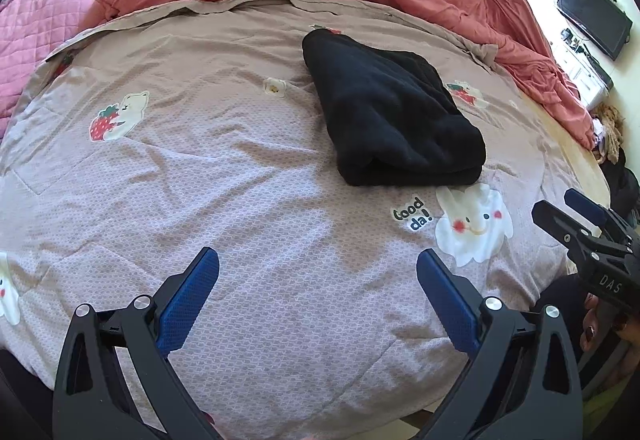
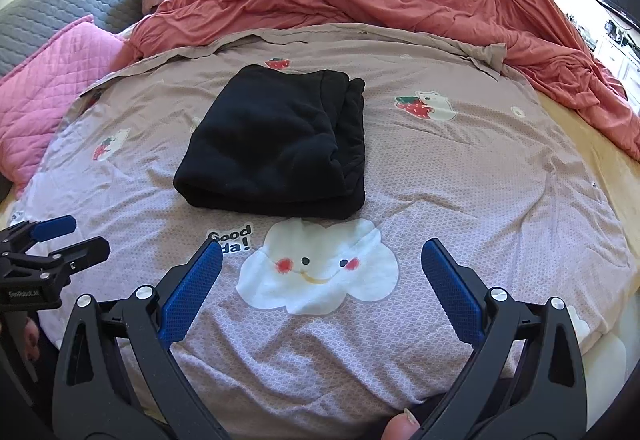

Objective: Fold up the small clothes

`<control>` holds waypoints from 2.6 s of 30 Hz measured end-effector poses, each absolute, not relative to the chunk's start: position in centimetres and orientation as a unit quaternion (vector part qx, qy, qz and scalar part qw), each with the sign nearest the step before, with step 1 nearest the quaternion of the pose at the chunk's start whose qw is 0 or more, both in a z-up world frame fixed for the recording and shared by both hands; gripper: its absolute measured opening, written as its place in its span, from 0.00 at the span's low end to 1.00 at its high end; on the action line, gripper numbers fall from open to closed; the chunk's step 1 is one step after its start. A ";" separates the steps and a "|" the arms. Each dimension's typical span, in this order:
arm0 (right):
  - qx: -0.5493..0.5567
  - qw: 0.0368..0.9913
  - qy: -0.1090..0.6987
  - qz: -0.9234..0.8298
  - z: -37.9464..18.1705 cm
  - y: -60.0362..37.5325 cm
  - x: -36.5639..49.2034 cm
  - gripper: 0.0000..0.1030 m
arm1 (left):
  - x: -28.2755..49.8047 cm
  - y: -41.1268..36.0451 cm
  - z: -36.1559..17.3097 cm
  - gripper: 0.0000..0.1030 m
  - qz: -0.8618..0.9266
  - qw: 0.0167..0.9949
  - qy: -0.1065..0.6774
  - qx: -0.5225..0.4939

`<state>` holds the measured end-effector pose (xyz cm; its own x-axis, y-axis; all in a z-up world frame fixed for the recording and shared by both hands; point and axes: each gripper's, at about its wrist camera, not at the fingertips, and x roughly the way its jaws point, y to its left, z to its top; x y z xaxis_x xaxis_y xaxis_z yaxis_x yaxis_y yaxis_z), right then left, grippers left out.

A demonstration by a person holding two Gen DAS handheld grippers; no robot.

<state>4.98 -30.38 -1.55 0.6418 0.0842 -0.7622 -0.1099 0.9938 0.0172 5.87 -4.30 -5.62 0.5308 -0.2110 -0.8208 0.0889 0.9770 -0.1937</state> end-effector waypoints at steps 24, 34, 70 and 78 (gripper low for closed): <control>-0.019 0.905 0.423 0.050 -1.8 -30.5 5.2 0.91 | 6.1 -3.8 -5.5 0.96 -0.071 0.874 0.476 -0.058; -0.019 0.905 0.423 0.051 -1.8 -30.5 5.2 0.91 | 6.1 -3.9 -5.4 0.96 -0.067 0.876 0.474 -0.052; -0.023 0.904 0.424 0.049 -1.7 -30.5 5.3 0.91 | 6.2 -3.4 -4.7 0.96 -0.060 0.880 0.468 -0.051; -0.023 0.904 0.424 0.050 -1.7 -30.4 5.3 0.91 | 6.1 -3.5 -4.5 0.96 -0.058 0.882 0.465 -0.049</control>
